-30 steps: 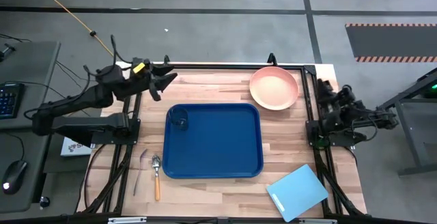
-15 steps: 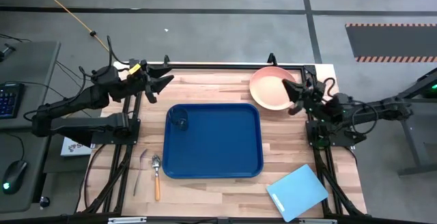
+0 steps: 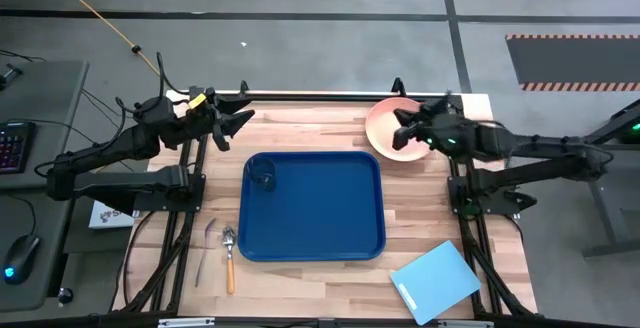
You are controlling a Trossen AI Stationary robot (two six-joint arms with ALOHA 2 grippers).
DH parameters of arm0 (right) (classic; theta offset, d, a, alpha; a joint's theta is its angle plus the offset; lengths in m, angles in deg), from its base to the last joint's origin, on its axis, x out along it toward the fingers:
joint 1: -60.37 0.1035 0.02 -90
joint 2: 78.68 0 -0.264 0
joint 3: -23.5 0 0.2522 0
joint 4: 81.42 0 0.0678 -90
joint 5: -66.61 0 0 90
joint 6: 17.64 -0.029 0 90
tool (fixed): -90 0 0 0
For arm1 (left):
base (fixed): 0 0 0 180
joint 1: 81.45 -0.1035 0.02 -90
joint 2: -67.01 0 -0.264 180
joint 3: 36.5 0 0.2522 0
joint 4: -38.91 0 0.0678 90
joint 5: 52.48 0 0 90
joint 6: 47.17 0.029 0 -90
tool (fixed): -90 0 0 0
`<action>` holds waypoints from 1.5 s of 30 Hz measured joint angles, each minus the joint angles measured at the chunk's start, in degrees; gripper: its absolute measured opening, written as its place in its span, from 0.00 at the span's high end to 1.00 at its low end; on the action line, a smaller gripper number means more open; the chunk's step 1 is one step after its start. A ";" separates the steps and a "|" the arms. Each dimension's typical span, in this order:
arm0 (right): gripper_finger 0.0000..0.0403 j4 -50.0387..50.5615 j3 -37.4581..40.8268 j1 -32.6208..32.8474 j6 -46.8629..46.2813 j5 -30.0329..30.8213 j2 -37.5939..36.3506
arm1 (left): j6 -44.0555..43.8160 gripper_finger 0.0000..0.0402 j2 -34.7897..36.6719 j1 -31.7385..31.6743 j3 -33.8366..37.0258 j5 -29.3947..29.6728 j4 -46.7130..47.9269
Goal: Pick and place plate/cup/fork/spoon on tray
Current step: Put the orange plate on the blue serving tray to the bottom right of the cup
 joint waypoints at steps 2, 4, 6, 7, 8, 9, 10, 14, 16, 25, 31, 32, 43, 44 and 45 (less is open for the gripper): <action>0.95 8.02 -2.23 -3.10 -3.61 -7.47 3.38 | 0.00 0.47 0.00 0.00 0.00 -0.01 0.00; 0.95 11.81 -3.03 -4.95 -4.14 -13.15 6.58 | 0.00 0.47 -0.02 0.00 0.00 -0.01 0.00; 0.95 13.25 -2.99 -6.04 -4.14 -17.23 9.29 | 0.04 0.47 -0.02 0.00 0.00 -0.01 0.00; 0.95 13.44 -2.55 -6.63 -4.66 -18.52 10.55 | 0.02 0.47 0.00 0.00 0.00 -0.01 0.00; 0.94 13.78 -2.18 -7.40 -5.72 -20.27 11.89 | 0.00 0.47 0.00 0.00 0.00 -0.01 -0.02; 0.93 13.91 -1.73 -8.31 -6.28 -22.31 13.17 | 0.00 0.47 0.00 0.00 0.00 -0.01 0.00; 0.91 13.98 -1.34 -9.14 -6.55 -24.78 14.48 | 0.04 0.47 0.00 0.00 0.00 -0.01 -0.01; 0.75 14.16 -0.15 -11.90 -5.59 -32.60 19.90 | 0.04 0.47 -0.06 0.00 0.00 -0.01 -0.03; 0.65 13.96 0.22 -13.10 -4.17 -34.73 22.55 | 0.00 0.47 -0.20 0.00 0.00 0.01 -0.07; 0.42 14.30 0.46 -14.41 4.51 -33.75 32.32 | -0.02 0.47 -0.20 0.02 0.00 0.01 -0.11; 0.45 15.65 0.50 -14.42 7.85 -29.54 36.74 | -0.07 0.47 -0.20 0.02 0.00 0.07 -0.11; 0.46 15.66 0.50 -14.42 8.52 -29.53 37.13 | -0.07 0.47 -0.20 0.02 0.00 0.32 -0.11; 0.66 16.14 0.34 -14.34 14.03 -27.22 42.63 | -0.13 0.47 -0.31 0.02 0.00 0.75 -0.15; 0.71 16.28 0.33 -14.31 14.26 -27.11 42.66 | -0.13 0.47 -0.31 0.02 0.00 0.75 -0.17; 0.78 16.43 0.33 -14.29 14.85 -26.25 42.62 | -0.13 0.47 -0.31 0.02 0.00 0.81 -0.20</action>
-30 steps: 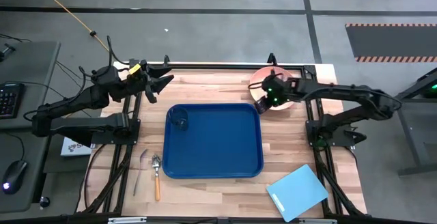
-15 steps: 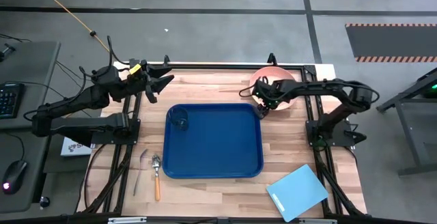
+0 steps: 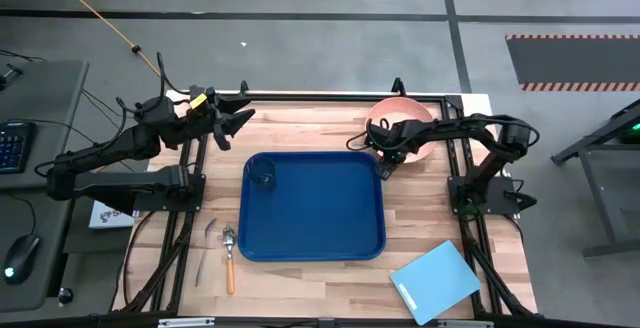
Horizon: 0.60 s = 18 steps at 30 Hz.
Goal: Pick and place plate/cup/fork/spoon on tray
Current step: Put the orange plate on the blue serving tray to the bottom right of the cup
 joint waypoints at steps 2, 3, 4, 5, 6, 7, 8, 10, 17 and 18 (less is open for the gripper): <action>0.92 1.37 0.09 -0.11 1.43 1.48 -0.99 | 0.00 0.47 0.00 0.00 0.00 0.37 -0.06; 0.95 2.42 0.09 -0.11 1.84 2.50 -1.92 | 0.00 0.47 0.00 0.00 0.00 0.63 -0.29; 0.96 3.50 0.08 -0.11 2.06 3.05 -3.04 | 0.00 0.47 0.00 0.00 0.00 0.93 -0.61; 0.96 4.95 -0.14 -0.11 2.06 3.29 -4.09 | 0.00 0.47 0.02 0.00 0.00 1.13 -0.87; 0.95 6.84 -0.83 -0.07 2.10 4.00 -5.52 | 0.02 0.47 0.02 0.00 0.00 1.26 -1.01; 0.97 8.64 -1.56 0.14 2.26 4.35 -7.28 | 0.01 0.47 0.01 -0.01 0.00 1.30 -1.06; 0.98 10.16 -2.37 0.46 2.76 4.75 -9.12 | 0.02 0.47 0.00 -0.02 0.00 1.30 -1.10; 0.99 10.73 -4.21 1.53 3.35 3.45 -13.05 | 0.01 0.47 0.00 -0.02 0.00 1.30 -1.32; 0.99 4.46 -13.22 12.10 10.39 -6.42 -17.84 | 0.00 0.47 0.00 0.00 0.00 1.32 -1.29; 0.99 4.16 -14.74 14.82 12.81 -6.74 -16.84 | 0.00 0.47 0.00 0.00 0.00 1.33 -1.29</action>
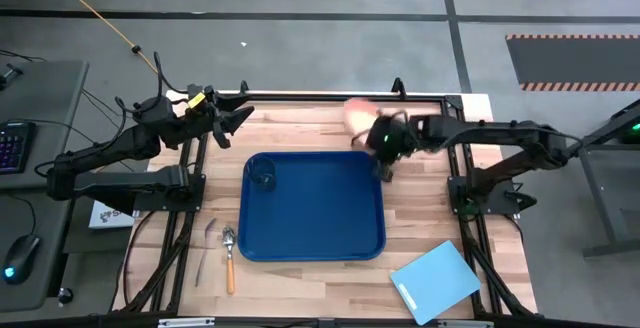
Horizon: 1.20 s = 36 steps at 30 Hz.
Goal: Pick and place plate/cup/fork/spoon on tray
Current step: Put the orange plate on the blue serving tray to the bottom right of the cup
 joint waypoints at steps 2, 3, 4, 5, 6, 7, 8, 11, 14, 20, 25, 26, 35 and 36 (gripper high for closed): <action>1.00 -0.13 -2.75 5.20 6.11 -0.12 2.71 | 0.00 0.47 0.00 0.00 0.00 0.08 -0.14; 1.00 0.38 -3.73 7.66 9.36 -0.15 4.33 | 0.00 0.47 0.00 0.00 0.00 0.14 -0.48; 1.00 0.65 -4.52 10.00 12.11 -0.13 6.07 | 0.00 0.47 0.00 0.00 0.00 0.14 -0.91; 1.00 0.65 -5.11 12.07 14.43 -0.08 7.82 | 0.00 0.47 0.02 0.00 0.00 0.16 -1.25; 1.00 0.58 -5.73 14.05 16.37 0.20 9.74 | 0.00 0.47 0.02 0.00 0.00 0.16 -1.39; 1.00 0.44 -6.20 15.78 17.57 0.49 11.54 | 0.00 0.47 0.02 0.00 0.00 0.14 -1.44; 1.00 0.61 -6.49 17.23 18.37 0.63 13.23 | 0.00 0.47 0.00 0.00 0.00 0.14 -1.41; 1.00 0.07 -6.64 20.69 18.63 0.80 18.17 | 0.00 0.47 0.02 0.00 0.00 0.14 -1.45; 1.00 -4.92 -6.66 23.48 18.80 2.48 21.71 | 0.02 0.47 0.00 0.00 0.00 0.14 -1.45; 1.00 -14.56 -6.75 26.97 19.63 3.07 26.97 | 0.04 0.47 0.00 0.00 0.00 0.10 -1.73; 0.97 -16.20 -6.72 28.90 17.84 5.53 29.27 | 0.04 0.47 0.00 0.00 0.00 0.07 -1.73; 0.95 -16.71 -6.72 29.14 17.03 6.00 29.32 | 0.04 0.47 0.02 -0.02 0.00 0.05 -1.73; 0.73 -19.15 -6.72 29.00 11.84 2.75 29.36 | -0.97 0.47 0.02 -0.02 0.00 -0.08 -1.79; 0.71 -19.20 -6.96 29.00 11.83 2.93 29.37 | -1.06 0.47 0.02 -0.02 0.00 -0.08 -1.79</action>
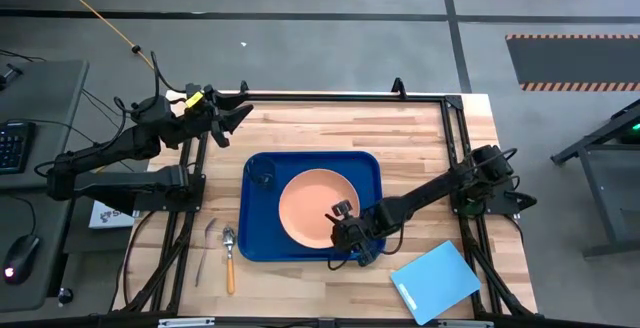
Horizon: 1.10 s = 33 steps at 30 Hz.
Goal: Pick and place plate/cup/fork/spoon on tray
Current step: Put the orange plate on the blue serving tray to the bottom right of the cup
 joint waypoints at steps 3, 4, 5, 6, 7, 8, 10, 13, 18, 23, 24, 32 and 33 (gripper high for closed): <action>0.64 1.39 -3.41 -0.17 0.00 1.56 0.07 | -0.36 0.47 0.00 0.00 0.00 -0.01 0.00; 0.63 3.06 -5.40 -0.35 -0.02 2.26 0.07 | -0.38 0.47 0.00 0.00 0.00 -0.15 -0.01; 0.61 6.23 -7.59 -0.65 -0.18 2.89 0.07 | -0.39 0.47 0.00 0.00 0.00 -0.18 0.00; 0.60 10.70 -9.90 -1.15 -0.70 3.34 0.07 | -0.39 0.47 0.00 0.00 0.00 -0.20 0.00; 0.59 15.72 -12.21 -1.75 -1.54 3.65 0.07 | -0.39 0.47 0.00 0.00 0.00 -0.20 0.00; 0.59 20.23 -14.15 -2.56 -2.66 3.72 0.06 | -0.39 0.47 0.00 0.00 0.00 -0.20 -0.02; 0.58 28.87 -16.28 -4.39 -6.37 3.50 -0.69 | -0.39 0.47 0.00 0.00 0.00 -0.20 0.00; 0.59 35.20 -12.30 -7.22 -13.63 2.49 -5.08 | -0.39 0.47 0.00 0.00 0.00 -0.20 -0.01; 0.70 30.07 3.74 -10.15 -25.11 2.56 -17.98 | -0.41 0.47 0.00 0.00 0.00 -0.20 -0.02; 0.94 19.53 13.67 -12.70 -35.68 -3.46 -22.12 | -0.42 0.47 0.00 0.00 0.00 -0.19 -0.02; 0.97 17.46 14.72 -12.90 -36.10 -4.27 -21.80 | -0.43 0.47 0.00 0.00 0.00 -0.18 -0.02; 0.99 9.40 15.38 -13.22 -35.53 -3.54 -13.35 | -1.41 0.47 0.00 0.04 0.00 -0.17 -0.32; 0.99 8.20 15.02 -13.30 -34.97 -3.42 -12.62 | -1.41 0.47 0.00 0.02 0.00 -0.17 -0.31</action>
